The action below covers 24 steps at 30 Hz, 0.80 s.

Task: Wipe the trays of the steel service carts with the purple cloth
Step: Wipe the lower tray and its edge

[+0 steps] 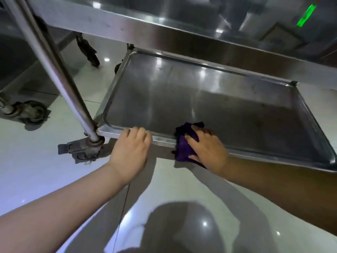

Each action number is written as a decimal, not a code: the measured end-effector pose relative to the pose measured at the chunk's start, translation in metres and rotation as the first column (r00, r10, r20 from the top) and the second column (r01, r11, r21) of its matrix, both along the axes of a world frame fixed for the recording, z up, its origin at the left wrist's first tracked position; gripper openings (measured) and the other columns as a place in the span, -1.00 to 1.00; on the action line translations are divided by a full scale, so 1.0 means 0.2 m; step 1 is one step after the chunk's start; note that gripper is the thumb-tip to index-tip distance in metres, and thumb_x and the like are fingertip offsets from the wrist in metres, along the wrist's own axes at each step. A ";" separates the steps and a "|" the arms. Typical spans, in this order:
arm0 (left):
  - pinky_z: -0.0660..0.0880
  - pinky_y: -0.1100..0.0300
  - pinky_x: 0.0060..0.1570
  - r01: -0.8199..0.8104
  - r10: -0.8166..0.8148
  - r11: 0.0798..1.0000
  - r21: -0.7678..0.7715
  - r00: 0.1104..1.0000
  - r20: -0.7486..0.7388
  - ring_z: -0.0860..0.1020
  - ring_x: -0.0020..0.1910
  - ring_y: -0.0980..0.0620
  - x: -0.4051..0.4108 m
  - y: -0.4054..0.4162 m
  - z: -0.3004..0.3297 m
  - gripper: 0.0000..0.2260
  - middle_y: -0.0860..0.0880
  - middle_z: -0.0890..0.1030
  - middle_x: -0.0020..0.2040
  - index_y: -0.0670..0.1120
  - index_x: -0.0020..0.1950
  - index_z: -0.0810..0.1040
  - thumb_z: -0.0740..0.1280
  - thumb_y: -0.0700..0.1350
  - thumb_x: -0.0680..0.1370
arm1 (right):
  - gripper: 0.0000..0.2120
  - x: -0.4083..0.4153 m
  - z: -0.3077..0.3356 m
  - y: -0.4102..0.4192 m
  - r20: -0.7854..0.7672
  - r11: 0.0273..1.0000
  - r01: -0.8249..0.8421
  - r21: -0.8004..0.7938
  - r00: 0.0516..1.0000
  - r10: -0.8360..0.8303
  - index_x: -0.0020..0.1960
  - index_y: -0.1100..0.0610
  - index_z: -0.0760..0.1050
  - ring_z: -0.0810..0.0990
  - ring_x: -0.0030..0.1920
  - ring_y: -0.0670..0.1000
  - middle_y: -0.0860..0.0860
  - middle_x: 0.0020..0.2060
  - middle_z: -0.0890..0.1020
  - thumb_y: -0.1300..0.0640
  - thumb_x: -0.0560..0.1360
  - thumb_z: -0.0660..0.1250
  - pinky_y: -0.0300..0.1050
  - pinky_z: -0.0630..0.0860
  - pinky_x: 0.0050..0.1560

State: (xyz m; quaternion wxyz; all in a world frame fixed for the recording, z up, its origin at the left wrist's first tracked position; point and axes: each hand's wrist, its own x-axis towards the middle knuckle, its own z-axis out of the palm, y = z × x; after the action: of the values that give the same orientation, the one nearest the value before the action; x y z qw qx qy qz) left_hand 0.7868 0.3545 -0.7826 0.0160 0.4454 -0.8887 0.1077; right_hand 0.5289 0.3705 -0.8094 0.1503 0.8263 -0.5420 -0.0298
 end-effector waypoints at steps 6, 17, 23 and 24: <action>0.54 0.16 -0.16 0.318 -0.322 0.947 0.052 0.937 0.133 0.58 -0.18 -0.07 -0.43 0.05 0.08 -0.50 -0.08 0.61 -0.05 -0.20 0.23 0.58 0.21 -0.15 0.32 | -0.31 -0.47 -0.03 0.19 0.135 0.997 0.057 -0.057 0.990 -0.048 0.12 0.19 0.59 0.62 -0.14 0.23 0.28 0.07 0.60 -0.06 0.07 0.67 0.05 0.58 -0.13; 0.53 0.23 -0.32 0.461 -0.460 0.887 0.038 0.888 -0.026 0.59 -0.31 -0.02 -1.31 0.21 0.09 -0.53 -0.05 0.63 -0.18 -0.14 0.02 0.68 0.53 -0.22 0.11 | -0.28 -1.46 -0.08 0.60 0.244 0.956 0.260 -0.139 0.944 -0.222 0.17 0.20 0.50 0.60 -0.02 0.29 0.28 0.10 0.58 0.04 0.09 0.68 0.15 0.56 0.03; 0.49 0.26 -0.45 0.395 -0.390 0.916 0.070 0.918 -0.066 0.58 -0.39 -0.01 -1.57 0.31 0.02 -0.45 -0.08 0.62 -0.24 -0.18 -0.10 0.69 0.61 -0.26 -0.08 | -0.38 -1.93 -0.05 0.80 0.257 0.887 0.453 -0.088 0.871 -0.419 0.22 0.25 0.52 0.52 0.15 0.36 0.29 0.17 0.55 0.10 0.24 0.63 0.26 0.49 0.14; 0.50 0.24 -0.46 0.360 -0.354 0.930 0.077 0.932 -0.079 0.59 -0.39 -0.02 -1.58 0.32 0.02 -0.43 -0.08 0.63 -0.25 -0.19 -0.10 0.69 0.62 -0.27 -0.11 | -0.40 -1.95 -0.05 0.81 0.268 0.883 0.462 -0.088 0.864 -0.425 0.23 0.25 0.51 0.47 0.19 0.34 0.28 0.19 0.55 0.09 0.27 0.61 0.26 0.47 0.18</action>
State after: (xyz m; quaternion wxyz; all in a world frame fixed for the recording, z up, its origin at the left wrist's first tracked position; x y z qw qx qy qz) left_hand 0.4704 0.4192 -0.7794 0.0438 0.2798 -0.9578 0.0487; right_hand 0.1386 0.5324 -0.8189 0.1339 0.6629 -0.7326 0.0774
